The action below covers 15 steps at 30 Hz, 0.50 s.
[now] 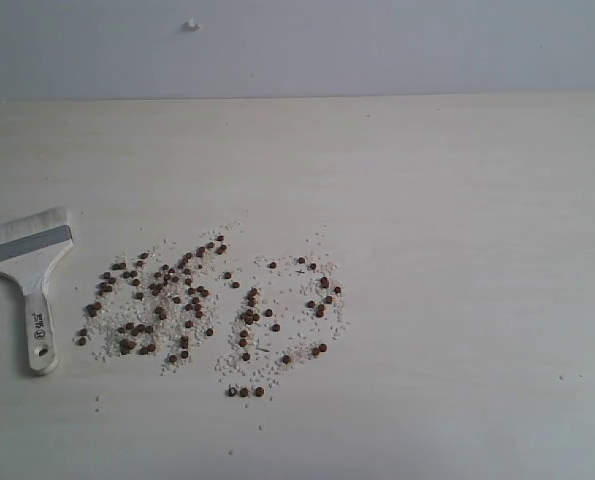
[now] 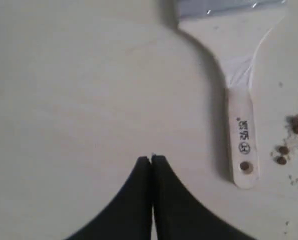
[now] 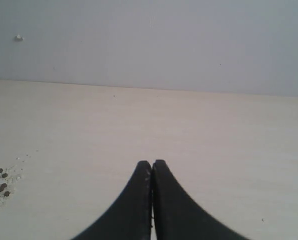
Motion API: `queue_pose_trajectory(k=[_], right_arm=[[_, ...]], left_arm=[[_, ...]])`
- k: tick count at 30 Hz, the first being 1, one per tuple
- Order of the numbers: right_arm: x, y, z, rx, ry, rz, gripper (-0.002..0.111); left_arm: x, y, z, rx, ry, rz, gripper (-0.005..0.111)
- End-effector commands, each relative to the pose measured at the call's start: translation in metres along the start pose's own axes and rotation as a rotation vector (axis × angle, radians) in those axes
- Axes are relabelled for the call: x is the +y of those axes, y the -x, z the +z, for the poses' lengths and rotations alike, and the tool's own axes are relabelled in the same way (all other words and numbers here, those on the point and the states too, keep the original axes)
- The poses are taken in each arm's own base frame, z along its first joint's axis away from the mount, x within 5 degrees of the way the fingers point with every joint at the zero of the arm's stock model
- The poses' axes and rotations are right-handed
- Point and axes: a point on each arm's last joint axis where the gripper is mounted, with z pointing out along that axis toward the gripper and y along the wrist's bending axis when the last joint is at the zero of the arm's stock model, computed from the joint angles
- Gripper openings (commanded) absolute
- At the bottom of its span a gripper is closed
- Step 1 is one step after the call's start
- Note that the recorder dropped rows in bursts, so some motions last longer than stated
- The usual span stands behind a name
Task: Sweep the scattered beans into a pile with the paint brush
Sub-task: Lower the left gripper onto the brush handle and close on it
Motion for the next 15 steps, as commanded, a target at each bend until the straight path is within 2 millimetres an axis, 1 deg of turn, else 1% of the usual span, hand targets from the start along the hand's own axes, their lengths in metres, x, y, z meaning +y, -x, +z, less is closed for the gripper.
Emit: queue_pose_trajectory(k=[1,2,3,4,5,6,8,11,12,13,15], right_arm=[[0.0,-0.001,0.0,-0.007,-0.006,-0.009,0.0],[0.0,-0.001,0.0,-0.007,-0.006,-0.009,0.0],[0.0,-0.001,0.0,-0.007,-0.006,-0.009,0.0],[0.0,-0.001,0.0,-0.007,-0.006,-0.009,0.0],[0.0,-0.001,0.0,-0.007,-0.006,-0.009,0.0],[0.0,-0.001,0.0,-0.007,-0.006,-0.009,0.0],[0.0,-0.001,0.0,-0.007,-0.006,-0.007,0.0],[0.0,-0.001,0.0,-0.007,-0.006,-0.007,0.0],[0.0,-0.001,0.0,-0.007,-0.006,-0.007,0.0],[0.0,-0.001,0.0,-0.007,-0.006,-0.007,0.0],[0.0,-0.001,0.0,-0.007,-0.006,-0.007,0.0]], left_arm=[[-0.029,-0.018,0.008,-0.003,-0.047,-0.026,0.0],[-0.038,-0.021,0.01,-0.027,-0.075,-0.022,0.0],[-0.052,-0.031,0.013,-0.049,-0.109,-0.011,0.004],[-0.059,-0.036,0.014,-0.058,-0.118,0.0,0.007],[-0.064,-0.042,0.015,-0.064,-0.106,-0.014,0.015],[-0.065,-0.044,0.016,-0.061,-0.104,-0.047,0.02],[-0.066,-0.048,0.019,-0.044,-0.103,-0.107,0.044],[-0.067,-0.047,0.021,-0.063,-0.107,-0.099,0.063],[-0.069,-0.045,0.024,-0.075,-0.12,-0.096,0.067],[-0.072,-0.042,0.028,-0.083,-0.13,-0.094,0.068],[-0.076,-0.038,0.044,-0.07,-0.125,-0.092,0.068]])
